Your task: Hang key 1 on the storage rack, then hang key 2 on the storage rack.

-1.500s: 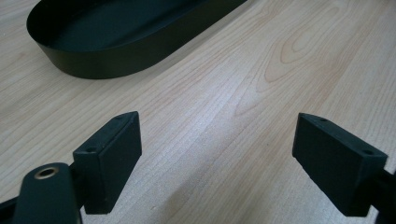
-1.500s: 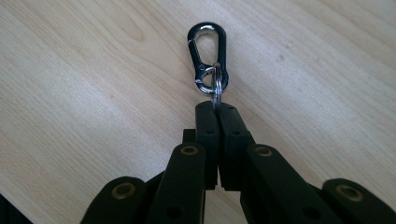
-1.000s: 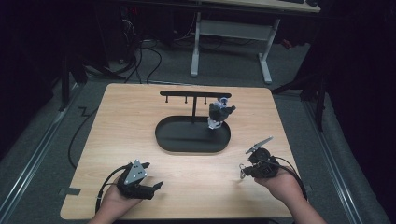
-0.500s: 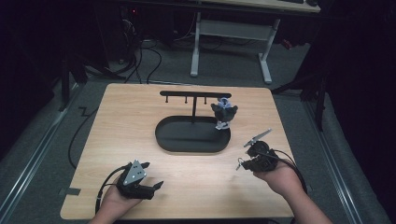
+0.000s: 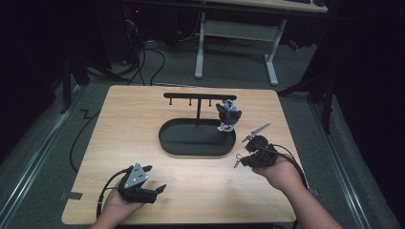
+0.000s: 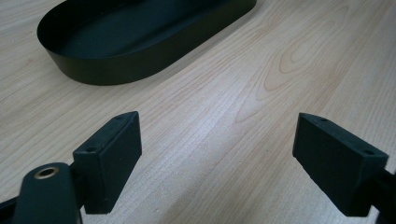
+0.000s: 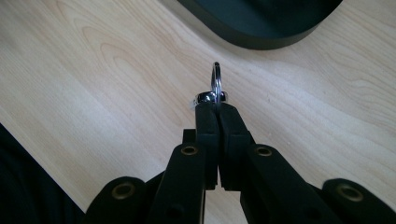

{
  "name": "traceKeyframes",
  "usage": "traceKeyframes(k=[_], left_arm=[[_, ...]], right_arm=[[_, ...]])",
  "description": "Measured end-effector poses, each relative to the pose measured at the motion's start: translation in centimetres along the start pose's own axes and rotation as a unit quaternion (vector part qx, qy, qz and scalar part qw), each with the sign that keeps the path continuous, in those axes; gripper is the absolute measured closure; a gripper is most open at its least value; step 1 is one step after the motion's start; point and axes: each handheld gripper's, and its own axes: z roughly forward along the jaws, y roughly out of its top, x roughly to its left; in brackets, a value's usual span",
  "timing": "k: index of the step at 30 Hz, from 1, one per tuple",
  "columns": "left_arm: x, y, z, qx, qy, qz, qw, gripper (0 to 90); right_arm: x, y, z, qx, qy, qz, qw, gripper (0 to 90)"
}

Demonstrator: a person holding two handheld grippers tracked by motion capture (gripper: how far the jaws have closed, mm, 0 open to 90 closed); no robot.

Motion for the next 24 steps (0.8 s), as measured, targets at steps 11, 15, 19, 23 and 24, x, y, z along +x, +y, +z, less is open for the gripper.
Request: traceKeyframes(k=[11,15,19,23,24], left_arm=[[0.1,-0.1,0.0,0.003,-0.001,0.004,1.0000,16.2],[0.0,-0.1,-0.2,0.001,0.000,0.001,1.0000,16.2],[-0.1,-0.2,-0.2,0.004,0.003,0.007,1.0000,16.4],[-0.1,0.0,-0.1,0.005,0.003,0.001,1.0000,16.3],[-0.2,-0.1,0.0,0.005,0.002,0.000,1.0000,16.4]], right_arm=[[0.0,1.6,0.2,0.000,0.010,0.004,0.9999,89.3],[-0.2,2.5,0.5,0.002,0.014,0.008,0.9999,89.3],[-0.4,3.7,0.6,-0.002,0.015,0.005,0.9999,89.3],[-0.6,5.1,0.7,-0.006,0.014,-0.004,0.9999,89.3],[-0.6,5.6,0.8,-0.005,0.017,-0.003,0.9998,89.2]])
